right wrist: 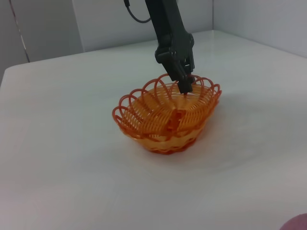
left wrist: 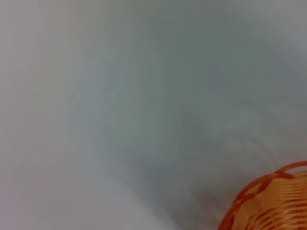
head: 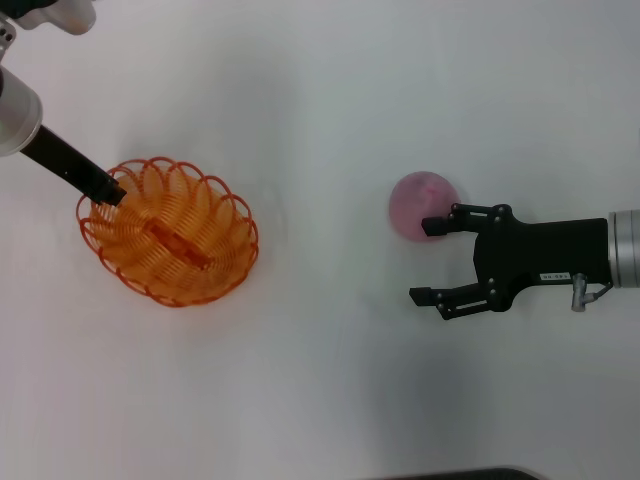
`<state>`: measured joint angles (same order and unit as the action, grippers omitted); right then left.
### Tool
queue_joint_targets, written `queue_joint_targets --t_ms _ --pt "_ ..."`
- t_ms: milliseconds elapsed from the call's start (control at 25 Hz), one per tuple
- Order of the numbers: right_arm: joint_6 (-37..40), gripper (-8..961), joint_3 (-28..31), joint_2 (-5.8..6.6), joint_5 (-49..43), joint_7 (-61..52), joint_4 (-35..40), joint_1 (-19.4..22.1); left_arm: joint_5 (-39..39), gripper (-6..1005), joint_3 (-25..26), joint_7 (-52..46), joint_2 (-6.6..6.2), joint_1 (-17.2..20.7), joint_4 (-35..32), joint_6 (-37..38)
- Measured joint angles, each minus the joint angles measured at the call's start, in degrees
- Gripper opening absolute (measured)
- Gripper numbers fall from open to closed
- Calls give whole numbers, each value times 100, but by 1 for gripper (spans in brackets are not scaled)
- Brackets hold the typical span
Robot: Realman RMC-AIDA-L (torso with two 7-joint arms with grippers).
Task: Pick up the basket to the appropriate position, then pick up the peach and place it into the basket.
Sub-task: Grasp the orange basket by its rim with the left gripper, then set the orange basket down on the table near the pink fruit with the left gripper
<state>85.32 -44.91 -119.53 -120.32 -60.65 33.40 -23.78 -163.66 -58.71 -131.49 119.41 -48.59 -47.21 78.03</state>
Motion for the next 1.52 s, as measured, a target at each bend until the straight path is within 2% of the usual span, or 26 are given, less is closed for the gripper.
queue_joint_targets --t_ms 280,520,600,800,920,1280,1520 --pt "-5 952 0 0 0 0 0 -3 -2 133 21 -363 -34 -70 -112 329" --pt "-7 952 0 0 -4 0 0 -4 16 123 217 -999 -220 -265 -53 669" --pt "-7 952 0 0 -6 0 0 -4 25 119 375 -1125 -266 -347 32 831" --pt "-2 952 0 0 -9 0 0 -14 51 102 1305 -1203 -497 -656 521 1297" --pt "-2 952 0 0 -9 0 0 -20 60 93 1517 -1202 -581 -706 631 1355" --pt "34 953 -9 0 -9 0 0 -32 76 92 1645 -1225 -551 -671 654 1361" --pt "39 954 -9 0 -9 -10 0 -31 151 91 2212 -1212 -545 -614 942 1419"
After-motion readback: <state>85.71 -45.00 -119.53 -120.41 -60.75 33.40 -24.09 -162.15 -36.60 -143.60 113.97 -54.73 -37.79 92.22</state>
